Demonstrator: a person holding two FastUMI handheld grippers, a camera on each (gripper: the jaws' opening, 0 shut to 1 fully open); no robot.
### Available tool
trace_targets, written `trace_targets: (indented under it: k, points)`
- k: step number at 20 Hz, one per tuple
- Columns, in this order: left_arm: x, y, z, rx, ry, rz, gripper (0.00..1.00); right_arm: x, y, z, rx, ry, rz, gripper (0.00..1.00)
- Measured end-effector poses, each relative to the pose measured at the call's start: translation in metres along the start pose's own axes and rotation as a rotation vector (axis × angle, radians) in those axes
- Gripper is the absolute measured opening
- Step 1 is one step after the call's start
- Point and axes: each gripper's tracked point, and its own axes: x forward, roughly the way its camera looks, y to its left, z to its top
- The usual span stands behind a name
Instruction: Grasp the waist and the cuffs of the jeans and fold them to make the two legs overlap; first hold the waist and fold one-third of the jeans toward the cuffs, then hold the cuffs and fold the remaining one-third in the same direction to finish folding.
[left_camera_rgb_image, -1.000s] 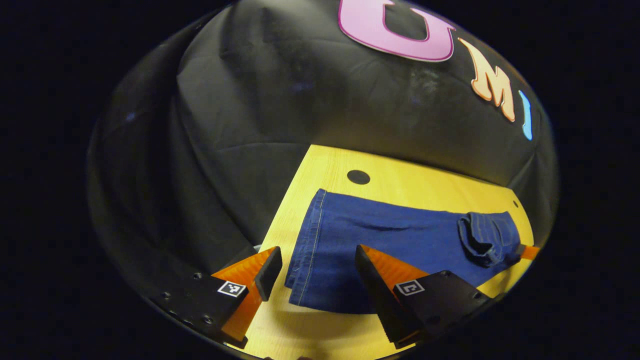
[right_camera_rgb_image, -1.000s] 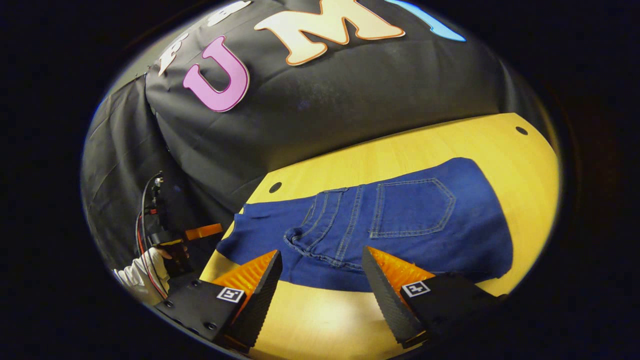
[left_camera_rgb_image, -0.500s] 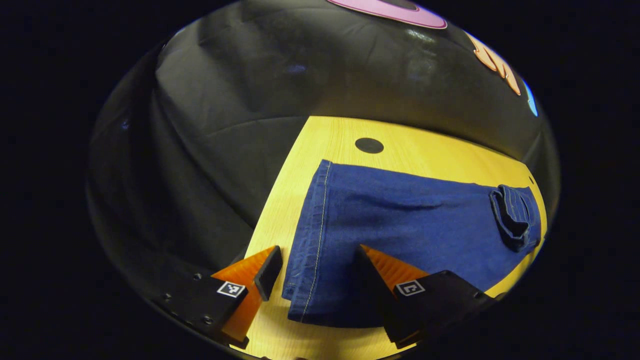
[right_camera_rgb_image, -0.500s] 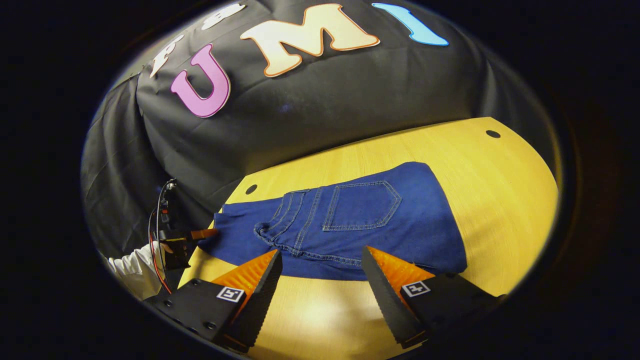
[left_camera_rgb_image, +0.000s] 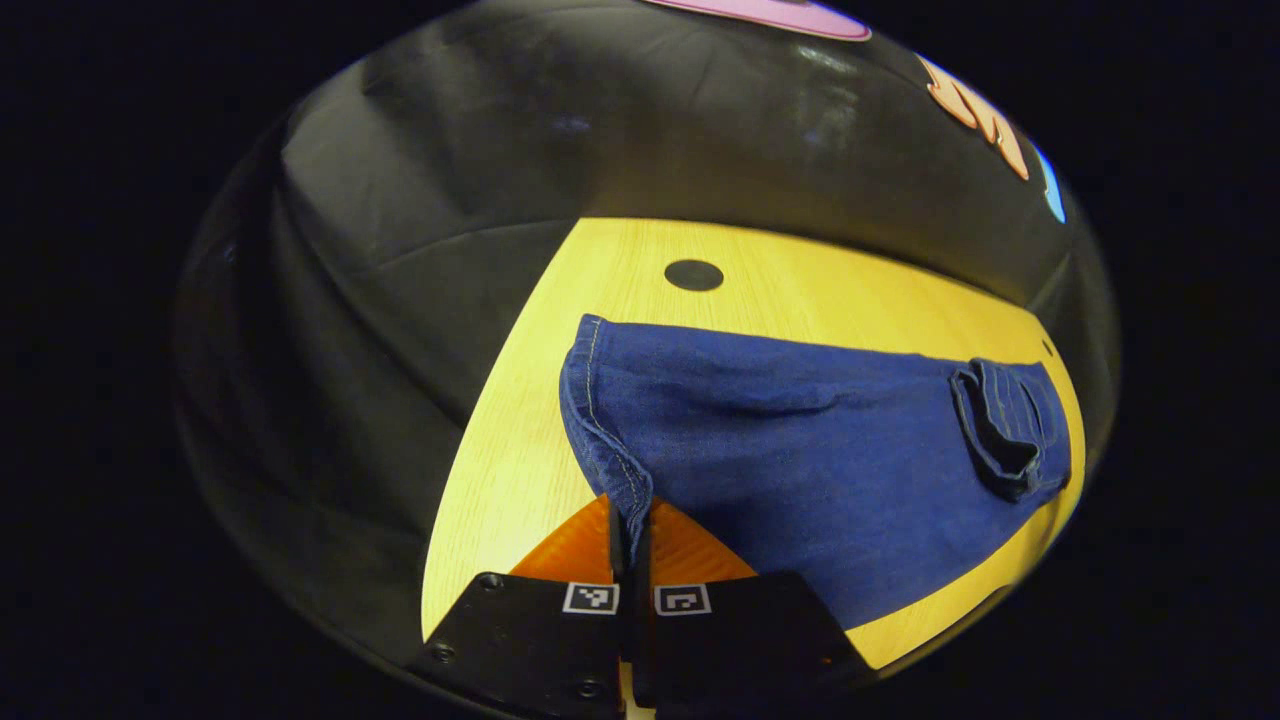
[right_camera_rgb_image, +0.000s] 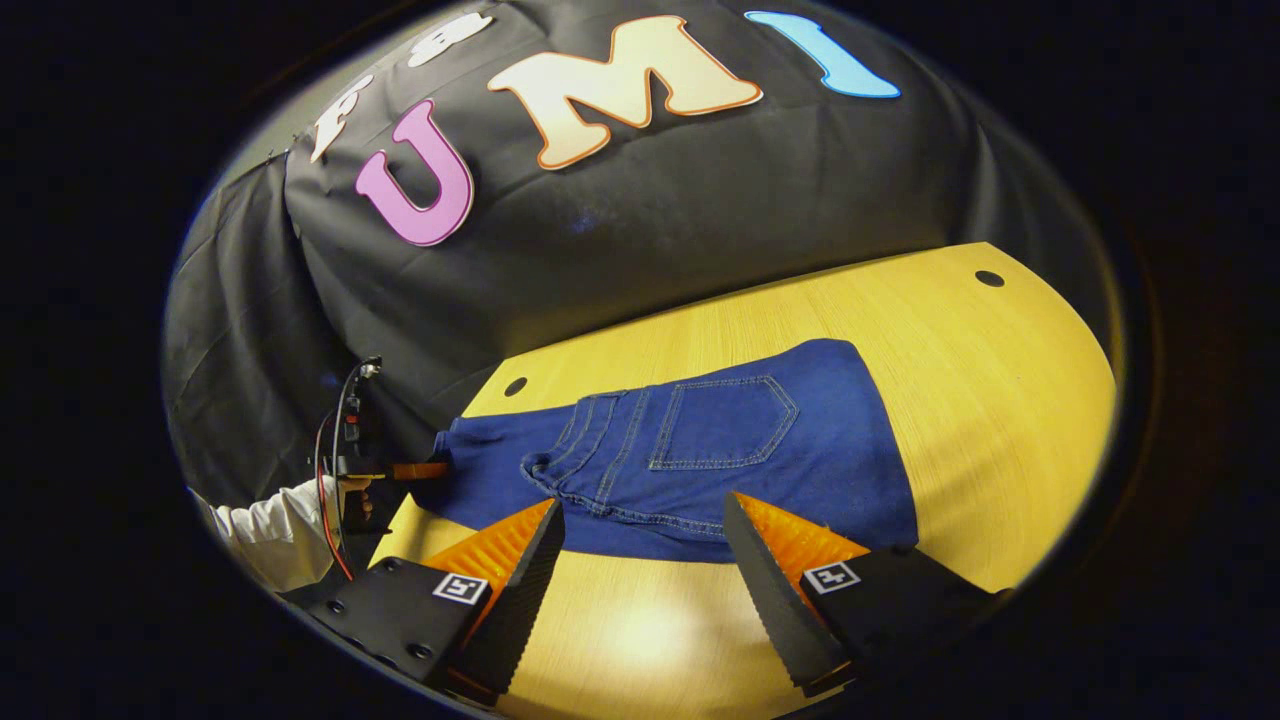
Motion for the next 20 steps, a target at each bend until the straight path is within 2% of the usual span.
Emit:
trace_targets:
  k: [2,3,4,5,7,9,10,12,13,14,20]
  points:
    - [-0.01,-0.014,0.017,-0.077,-0.016,-0.047,0.0,-0.007,-0.002,0.01,-0.012,-0.013,0.01,0.98]
    - [-0.016,-0.022,0.026,-0.14,-0.033,-0.078,0.0,-0.01,-0.005,0.013,-0.012,-0.015,0.015,0.94]
    - [-0.023,-0.033,0.037,-0.206,-0.068,-0.121,0.0,-0.014,-0.007,0.017,-0.008,-0.017,0.023,0.98]
    - [-0.03,-0.042,0.051,-0.266,-0.103,-0.158,0.0,-0.017,-0.01,0.017,-0.008,-0.015,0.029,0.94]
    - [-0.046,-0.059,0.081,-0.334,-0.171,-0.221,0.0,-0.026,-0.017,0.02,-0.018,-0.01,0.038,0.94]
    - [-0.071,-0.077,0.1,-0.322,-0.211,-0.249,0.0,-0.034,-0.024,0.022,-0.027,-0.009,0.055,0.94]
    - [-0.08,-0.088,0.107,-0.3,-0.225,-0.258,0.0,-0.037,-0.027,0.023,-0.024,-0.008,0.062,0.98]
    - [-0.091,-0.115,0.117,-0.248,-0.245,-0.288,0.0,-0.047,-0.033,0.024,-0.016,-0.009,0.074,0.98]
    - [-0.096,-0.13,0.122,-0.231,-0.253,-0.303,0.0,-0.052,-0.038,0.023,-0.015,-0.011,0.076,0.94]
    - [-0.102,-0.15,0.126,-0.213,-0.257,-0.321,0.0,-0.057,-0.043,0.024,-0.015,-0.014,0.077,0.98]
    - [-0.115,-0.232,0.145,-0.131,-0.259,-0.377,0.0,-0.09,-0.086,0.025,0.03,-0.041,0.046,0.98]
